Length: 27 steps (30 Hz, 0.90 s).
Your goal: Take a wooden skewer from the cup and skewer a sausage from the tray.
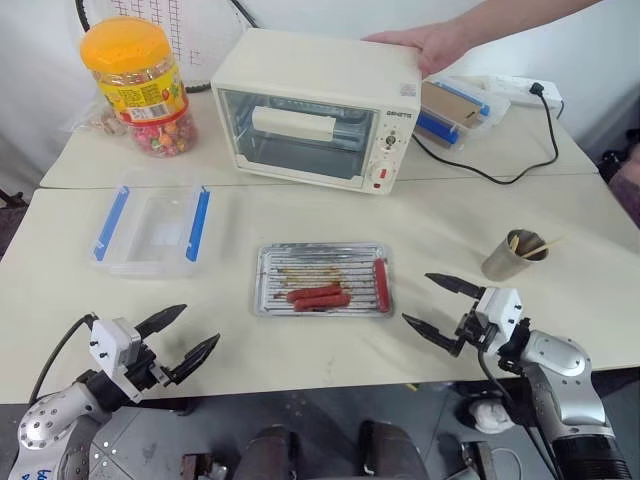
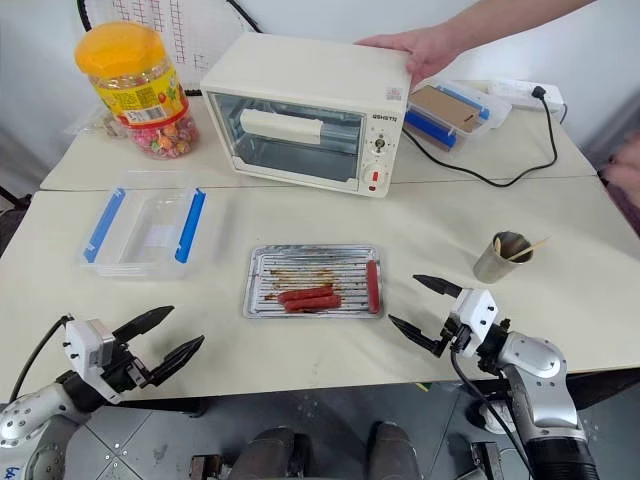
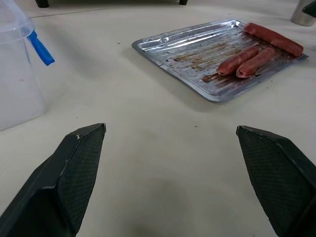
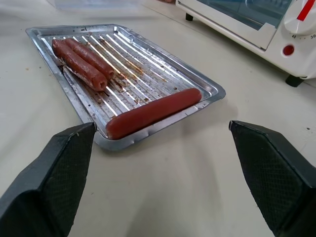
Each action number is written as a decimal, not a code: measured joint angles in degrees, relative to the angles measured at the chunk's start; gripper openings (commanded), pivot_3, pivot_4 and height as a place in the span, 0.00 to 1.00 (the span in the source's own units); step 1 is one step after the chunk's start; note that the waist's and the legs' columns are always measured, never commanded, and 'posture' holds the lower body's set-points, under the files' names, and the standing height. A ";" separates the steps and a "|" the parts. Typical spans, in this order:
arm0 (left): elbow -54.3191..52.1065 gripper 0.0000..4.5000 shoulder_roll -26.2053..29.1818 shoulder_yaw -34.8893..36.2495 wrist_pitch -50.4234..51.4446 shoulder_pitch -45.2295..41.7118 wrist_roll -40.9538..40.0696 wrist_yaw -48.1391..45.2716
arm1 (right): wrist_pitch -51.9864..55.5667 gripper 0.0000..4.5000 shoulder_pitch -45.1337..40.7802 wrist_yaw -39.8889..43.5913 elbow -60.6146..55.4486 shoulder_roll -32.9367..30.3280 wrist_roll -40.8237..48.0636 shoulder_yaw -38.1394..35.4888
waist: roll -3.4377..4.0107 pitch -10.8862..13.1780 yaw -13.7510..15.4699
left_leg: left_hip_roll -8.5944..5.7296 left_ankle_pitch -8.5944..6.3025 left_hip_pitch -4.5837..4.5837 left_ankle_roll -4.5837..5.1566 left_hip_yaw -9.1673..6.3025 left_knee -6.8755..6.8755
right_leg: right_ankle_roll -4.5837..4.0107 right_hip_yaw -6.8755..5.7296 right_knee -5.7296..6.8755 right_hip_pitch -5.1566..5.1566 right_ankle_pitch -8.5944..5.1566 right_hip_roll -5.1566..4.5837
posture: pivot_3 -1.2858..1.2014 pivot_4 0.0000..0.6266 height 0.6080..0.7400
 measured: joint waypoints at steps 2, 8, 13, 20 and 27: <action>-0.44 1.00 -0.13 -0.14 0.40 0.19 0.01 0.30 | 0.09 1.00 -0.01 -0.08 -0.01 0.00 0.00 0.00 | 0.00 0.00 0.01 | 0.00 0.00 0.00 0.00 0.00 0.00 | 0.00 0.00 0.00 0.00 0.00 0.00 | 0.52 0.24 1.00; -2.65 1.00 -0.25 -0.34 0.84 0.17 0.22 2.33 | 0.09 1.00 0.12 -0.29 -0.02 0.00 -0.03 0.00 | 0.00 0.00 -0.01 | 0.00 0.00 0.00 0.00 0.00 0.00 | 0.00 0.01 0.00 0.00 0.00 0.00 | 0.52 0.24 1.00; -3.81 1.00 -0.55 -0.33 1.42 0.51 0.32 4.25 | 0.12 1.00 1.04 -1.17 -0.02 0.00 -0.14 0.00 | 0.00 0.00 0.00 | 0.00 0.00 0.00 0.00 0.00 0.00 | 0.00 0.02 0.00 0.00 0.00 0.00 | 0.52 0.24 1.00; -7.27 1.00 -1.28 -1.27 3.06 1.51 0.31 6.15 | 0.20 1.00 0.93 -1.14 -0.03 0.00 -0.14 0.22 | 0.00 0.00 0.02 | 0.00 0.00 0.00 0.00 0.00 0.00 | 0.00 0.02 0.00 0.00 0.00 0.00 | 0.52 0.24 1.00; -8.71 1.00 -1.06 -0.97 4.97 1.76 -0.24 6.24 | 0.38 1.00 0.63 -0.74 -0.03 0.00 -0.02 0.22 | 0.00 0.00 0.01 | 0.00 0.00 0.00 0.00 0.00 0.00 | 0.00 0.02 0.00 0.00 0.00 0.00 | 0.52 0.24 1.00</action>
